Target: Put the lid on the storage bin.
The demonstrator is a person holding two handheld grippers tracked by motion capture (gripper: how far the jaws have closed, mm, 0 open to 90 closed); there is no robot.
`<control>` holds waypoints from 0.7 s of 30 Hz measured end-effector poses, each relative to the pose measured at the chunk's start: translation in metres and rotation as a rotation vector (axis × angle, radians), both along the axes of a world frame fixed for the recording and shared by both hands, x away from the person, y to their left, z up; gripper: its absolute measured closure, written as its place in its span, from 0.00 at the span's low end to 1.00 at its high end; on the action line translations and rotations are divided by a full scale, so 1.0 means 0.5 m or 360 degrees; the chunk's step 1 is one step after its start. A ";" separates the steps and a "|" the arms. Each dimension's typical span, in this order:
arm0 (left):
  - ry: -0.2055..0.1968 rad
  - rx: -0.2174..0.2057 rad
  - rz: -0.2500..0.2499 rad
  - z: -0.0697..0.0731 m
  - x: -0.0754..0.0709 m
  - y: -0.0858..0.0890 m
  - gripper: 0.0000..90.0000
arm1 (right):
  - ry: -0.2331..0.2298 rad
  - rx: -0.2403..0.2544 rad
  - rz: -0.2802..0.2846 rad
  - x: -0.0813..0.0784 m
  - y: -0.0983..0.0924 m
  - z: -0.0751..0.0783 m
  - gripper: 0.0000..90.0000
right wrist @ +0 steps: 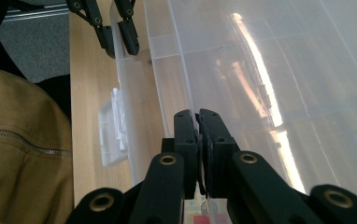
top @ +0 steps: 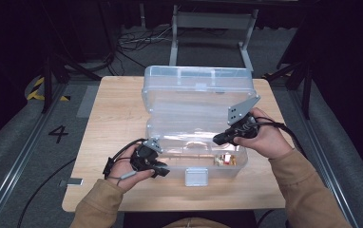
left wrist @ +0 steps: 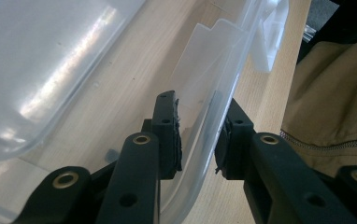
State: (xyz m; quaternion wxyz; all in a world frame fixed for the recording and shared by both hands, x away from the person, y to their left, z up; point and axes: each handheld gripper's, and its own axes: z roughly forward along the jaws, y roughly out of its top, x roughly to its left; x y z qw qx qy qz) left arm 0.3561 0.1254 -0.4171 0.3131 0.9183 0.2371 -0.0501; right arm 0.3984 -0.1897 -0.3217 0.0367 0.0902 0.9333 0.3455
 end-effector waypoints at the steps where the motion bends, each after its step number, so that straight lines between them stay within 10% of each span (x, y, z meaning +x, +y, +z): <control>1: 0.0003 0.0000 -0.0003 0.000 0.001 0.000 0.81 | 0.0001 0.0000 -0.0001 0.000 0.000 0.000 0.96; 21: -0.0009 -0.0133 0.0068 0.075 -0.002 0.065 0.78 | -0.0004 0.0006 -0.0020 -0.004 -0.001 -0.001 0.96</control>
